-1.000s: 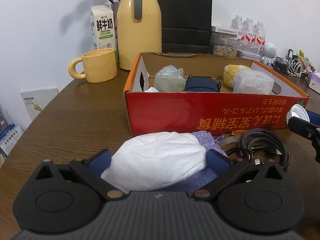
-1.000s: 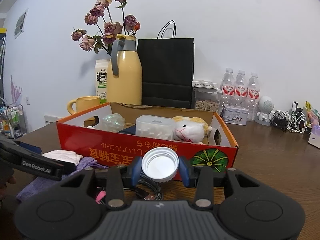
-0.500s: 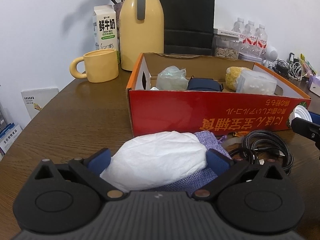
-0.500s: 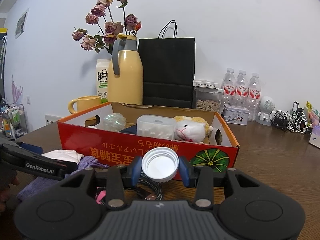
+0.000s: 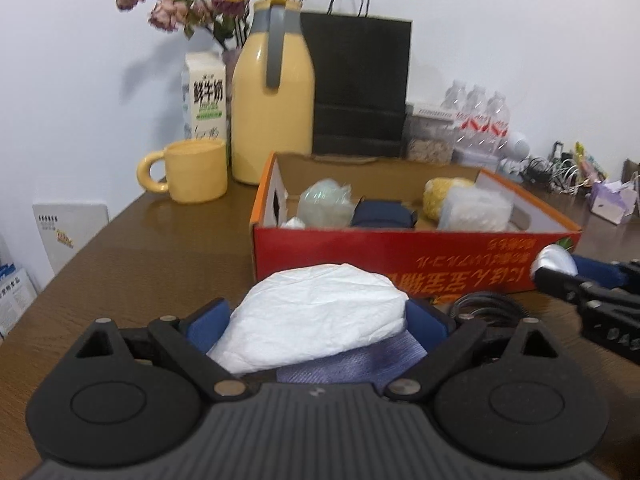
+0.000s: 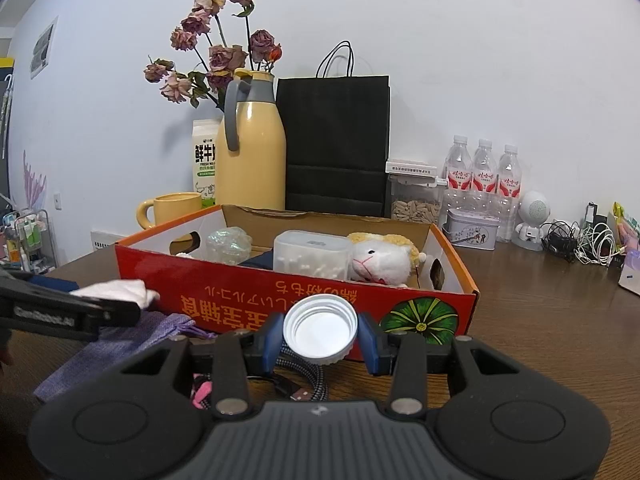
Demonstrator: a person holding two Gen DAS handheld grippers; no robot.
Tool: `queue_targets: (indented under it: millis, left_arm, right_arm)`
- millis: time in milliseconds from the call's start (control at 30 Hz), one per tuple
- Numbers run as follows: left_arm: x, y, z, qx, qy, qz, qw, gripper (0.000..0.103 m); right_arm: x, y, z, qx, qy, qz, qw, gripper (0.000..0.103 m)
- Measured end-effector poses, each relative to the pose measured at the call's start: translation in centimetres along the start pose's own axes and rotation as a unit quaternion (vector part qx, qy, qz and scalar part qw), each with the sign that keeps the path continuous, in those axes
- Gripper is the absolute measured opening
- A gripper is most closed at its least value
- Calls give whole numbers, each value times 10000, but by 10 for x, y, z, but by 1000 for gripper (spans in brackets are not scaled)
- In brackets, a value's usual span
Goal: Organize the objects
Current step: 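Carry the bottle cap and white cloth into the box while opening both grippers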
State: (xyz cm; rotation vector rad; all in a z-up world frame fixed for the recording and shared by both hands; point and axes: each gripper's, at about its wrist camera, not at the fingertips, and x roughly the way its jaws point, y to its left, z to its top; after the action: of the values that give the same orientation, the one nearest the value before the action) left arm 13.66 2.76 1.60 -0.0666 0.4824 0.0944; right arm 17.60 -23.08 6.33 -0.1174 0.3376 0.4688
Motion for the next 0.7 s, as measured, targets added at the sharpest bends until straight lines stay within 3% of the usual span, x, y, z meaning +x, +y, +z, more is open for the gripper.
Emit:
queue_targets:
  millis: [333, 533, 700]
  left_arm:
    - [-15, -19, 42, 201, -769, -305, 9964, 96]
    - [4, -36, 72, 223, -1033, -317, 9939, 96]
    - [32, -47, 90, 165, -1099, -220, 9936, 96]
  right_arm:
    - [-7, 0, 16, -67, -371, -37, 9993, 39]
    - [6, -17, 45, -30, -591, -254, 9979, 39]
    - [38, -41, 59, 249, -492, -385, 9977, 39]
